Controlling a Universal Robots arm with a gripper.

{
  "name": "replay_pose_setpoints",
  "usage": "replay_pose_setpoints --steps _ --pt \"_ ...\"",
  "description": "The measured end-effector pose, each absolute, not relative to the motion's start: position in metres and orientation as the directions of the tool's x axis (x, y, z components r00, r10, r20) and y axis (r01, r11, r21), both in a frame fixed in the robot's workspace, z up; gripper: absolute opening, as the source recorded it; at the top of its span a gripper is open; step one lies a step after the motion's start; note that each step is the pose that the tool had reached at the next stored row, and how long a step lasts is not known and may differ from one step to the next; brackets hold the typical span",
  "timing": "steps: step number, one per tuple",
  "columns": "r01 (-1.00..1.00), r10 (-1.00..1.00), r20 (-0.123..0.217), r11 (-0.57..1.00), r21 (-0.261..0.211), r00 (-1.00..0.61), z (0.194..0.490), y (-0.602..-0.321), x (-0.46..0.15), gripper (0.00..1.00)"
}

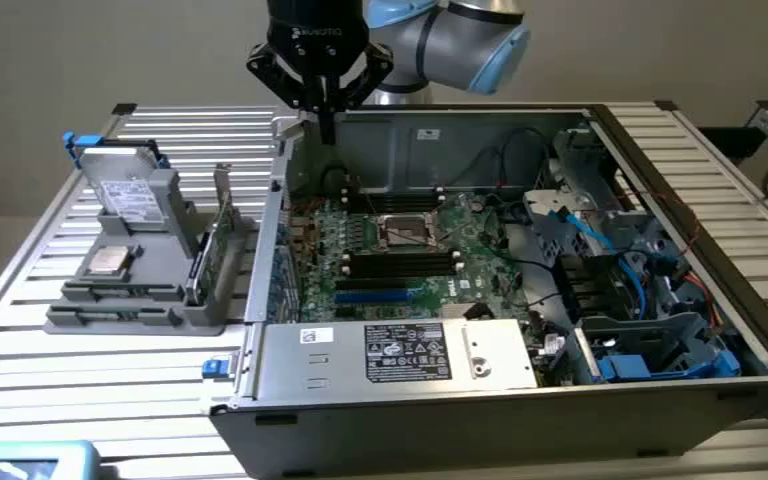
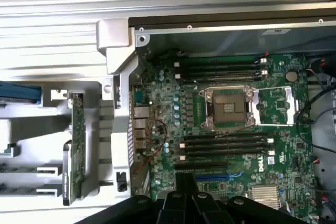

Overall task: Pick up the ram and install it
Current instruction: 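Reach for the ram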

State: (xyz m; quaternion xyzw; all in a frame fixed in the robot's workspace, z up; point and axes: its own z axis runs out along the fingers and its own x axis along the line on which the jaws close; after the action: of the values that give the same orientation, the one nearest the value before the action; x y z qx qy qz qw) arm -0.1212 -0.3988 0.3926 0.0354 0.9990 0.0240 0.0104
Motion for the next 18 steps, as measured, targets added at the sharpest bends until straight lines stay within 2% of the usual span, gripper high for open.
replay_pose_setpoints --steps 18 --pt "0.070 0.071 -0.019 0.996 0.049 -0.997 0.392 -0.405 -0.133 0.11"
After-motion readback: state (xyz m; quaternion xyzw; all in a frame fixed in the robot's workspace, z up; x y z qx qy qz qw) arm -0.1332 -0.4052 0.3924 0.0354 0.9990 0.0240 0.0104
